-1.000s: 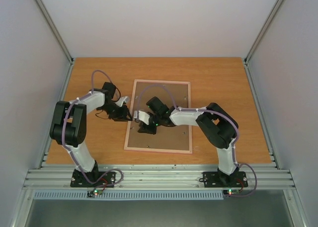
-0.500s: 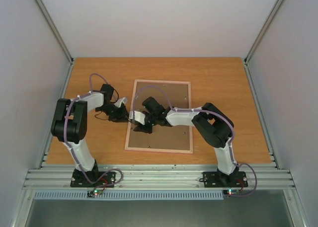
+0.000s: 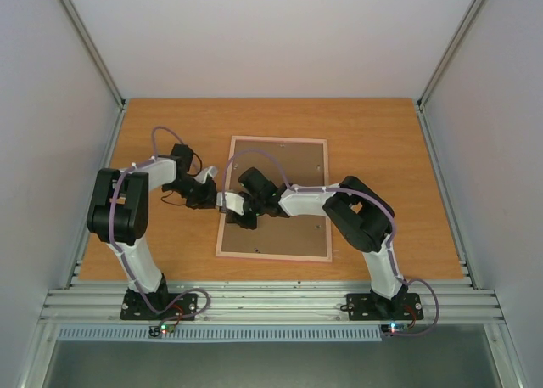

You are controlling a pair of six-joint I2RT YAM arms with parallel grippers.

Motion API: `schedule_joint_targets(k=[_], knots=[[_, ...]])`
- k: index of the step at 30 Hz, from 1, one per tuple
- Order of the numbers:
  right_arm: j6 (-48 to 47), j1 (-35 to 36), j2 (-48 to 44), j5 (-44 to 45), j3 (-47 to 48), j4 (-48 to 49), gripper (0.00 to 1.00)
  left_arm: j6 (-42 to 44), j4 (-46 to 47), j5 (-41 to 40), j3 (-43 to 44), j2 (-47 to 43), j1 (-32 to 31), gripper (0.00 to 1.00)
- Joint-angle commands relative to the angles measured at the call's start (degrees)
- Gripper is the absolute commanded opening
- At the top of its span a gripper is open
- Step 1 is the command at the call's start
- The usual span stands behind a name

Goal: Put the photo into the frame

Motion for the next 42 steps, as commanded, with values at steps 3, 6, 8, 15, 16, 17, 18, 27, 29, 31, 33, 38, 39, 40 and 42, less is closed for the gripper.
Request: schedule_joint_targets(k=[3,6,8,15,16,17,18,27,29,31,33,38,39,40,42], knots=[[-1.6,0.6,3.3,6.3,0.0,-2.2,0.09,0.8,0.9,-1.3,-1.5,2.1,-0.5,0.04],[-1.4,0.6,3.6,7.0,0.1,-2.2,0.06,1.2,0.5,-1.5,-1.4,2.0,-0.6,0.03],[-0.9,0.5,3.7,7.5,0.2,-2.1,0.03,1.4,0.3,-1.9,-1.4,1.9,-0.6,0.02],[2.1,0.0,4.2,10.0,1.4,-2.3,0.01,1.9,0.1,-2.5,-1.5,1.4,-0.6,0.02],[2.8,0.0,4.3,10.3,1.7,-2.5,0.01,2.0,0.0,-2.6,-1.5,1.4,-0.7,0.02],[3.2,0.0,4.3,10.5,1.8,-2.7,0.01,2.0,0.0,-2.7,-1.5,1.3,-0.7,0.01],[4.1,0.0,4.3,11.1,1.9,-2.6,0.01,2.1,-0.1,-2.8,-1.5,1.3,-0.7,0.01],[8.7,-2.3,0.0,5.0,3.7,-6.1,0.26,4.0,-1.2,-4.0,-1.4,1.6,-0.8,0.01],[8.1,-3.4,-2.5,3.6,4.0,-7.7,0.31,5.4,-2.4,-4.6,-1.4,1.7,-1.0,0.01],[7.7,-5.1,-5.0,1.6,3.9,-9.0,0.34,8.1,-4.1,-5.3,-1.4,1.8,-1.4,0.00],[7.3,-7.7,-7.0,-0.3,4.1,-10.9,0.36,9.7,-4.9,-5.5,-1.1,1.6,-1.5,0.00],[4.3,-13.1,-7.2,-2.0,6.3,-12.9,0.37,10.1,-5.5,-2.4,0.9,0.0,-1.2,0.16],[3.1,-14.1,-6.4,-2.4,7.4,-13.4,0.37,9.4,-4.5,-1.1,1.4,-0.9,-1.0,0.23],[1.6,-15.0,-5.2,-2.9,9.0,-14.0,0.37,8.3,-3.3,-0.3,2.1,-1.7,-0.9,0.27],[-1.0,-16.6,-2.6,-3.9,13.0,-15.9,0.36,7.3,-0.9,-0.1,3.7,-2.6,-0.9,0.34]])
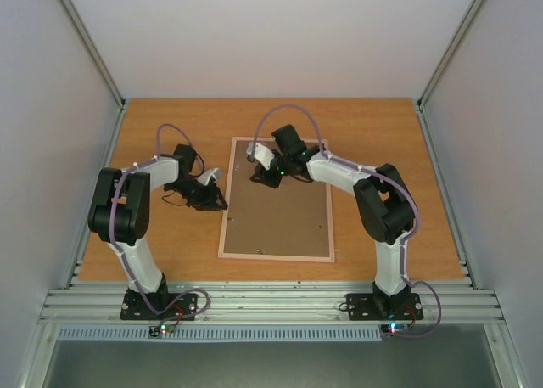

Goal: Put the photo into the frame

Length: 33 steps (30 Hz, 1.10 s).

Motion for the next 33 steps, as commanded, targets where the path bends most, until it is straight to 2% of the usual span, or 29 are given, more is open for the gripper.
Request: schedule_joint_targets(k=[1,8,15,23,33], knots=[[-7.0,-2.9,4.4,-3.9,8.4,-4.7,0.35,-0.7,2.9,0.1,4.3,-2.4,0.0,0.36],[-17.0,-4.5,15.3,-8.1,24.6,-12.9,0.34,-5.7,7.6,-3.0,15.0,6.4,0.6,0.36],[-22.6,-4.6,23.6,-8.3,35.1,-17.2,0.34,-9.8,8.4,-4.0,22.0,15.2,0.5,0.35],[-30.1,-4.8,26.1,-9.6,36.2,-18.5,0.33,-6.0,5.0,-3.4,20.1,17.2,-0.5,0.15],[-33.1,-4.6,32.5,-9.1,45.6,-23.3,0.32,-5.0,2.8,-4.0,21.3,18.6,-1.2,0.06]])
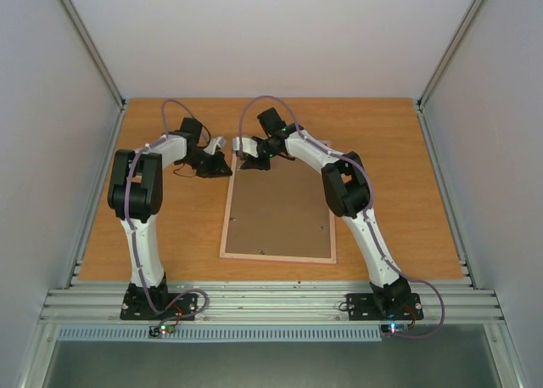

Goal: Put the photo into the frame

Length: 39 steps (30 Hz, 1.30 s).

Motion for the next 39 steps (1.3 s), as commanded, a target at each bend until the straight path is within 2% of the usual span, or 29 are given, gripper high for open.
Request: schedule_joint_targets(k=[1,7,16,25,34,39], knots=[[-2.8,0.2,3.0,0.1,4.1,-3.3,0.31,1.8,-3.6,-3.1,-0.4,3.3,-1.4,0.06],[-7.6,0.7,4.3,1.9,4.4,-6.7,0.28,1.8,-3.9,-3.1,-0.1,3.7,-1.5,0.05],[-7.0,1.8,6.5,4.0,7.0,-8.1,0.26,2.5,-4.6,-2.9,0.5,4.1,-2.1,0.05],[-3.6,2.2,9.5,7.7,10.4,-7.9,0.22,2.7,-5.3,-2.5,0.5,4.8,-3.1,0.03],[-0.5,2.4,11.1,12.5,11.7,-7.2,0.14,2.9,-5.9,-2.4,0.7,5.2,-3.5,0.03],[4.9,2.9,12.4,16.5,14.2,-6.2,0.09,2.9,-5.7,-2.1,0.2,5.2,-3.7,0.02]])
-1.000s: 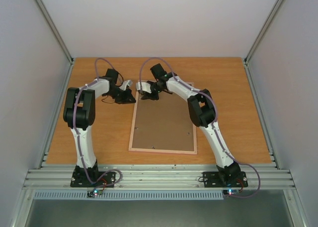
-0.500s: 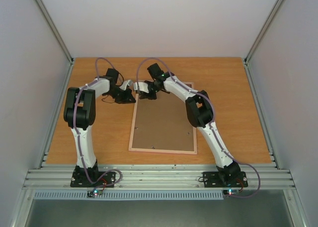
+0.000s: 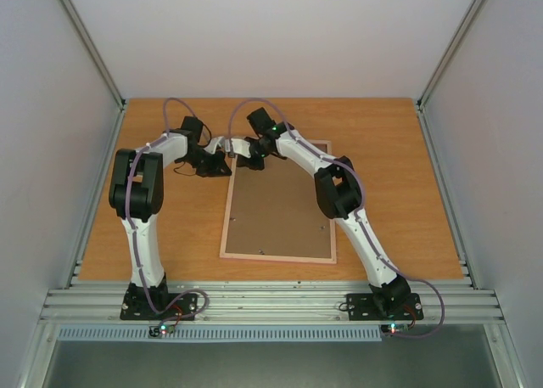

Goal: Put the photo into the frame

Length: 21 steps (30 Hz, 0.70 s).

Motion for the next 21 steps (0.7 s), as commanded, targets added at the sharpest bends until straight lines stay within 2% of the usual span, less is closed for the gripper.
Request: schedule_joint_targets(k=[1,6,10,19,21], knots=[[5.8,0.8,5.4,10.4,1.7,2.0,0.08,1.4,-2.9,-1.4,-1.9,4.4,-3.3,0.02],[9.9,1.2,4.8,11.2,1.6,1.2,0.05,1.5,-2.8,-1.3,-2.1,4.5,-3.5,0.02],[9.4,1.3,2.8,7.6,0.0,0.1,0.12,1.4,-2.8,-1.0,-1.9,4.2,-3.5,0.03],[16.7,-1.1,-5.1,3.9,0.1,-2.7,0.24,1.0,0.7,-1.7,-1.5,-1.0,-0.2,0.18],[18.5,-2.4,-7.3,2.8,0.0,-5.1,0.26,1.9,1.2,-1.8,-1.1,-2.5,0.4,0.25]])
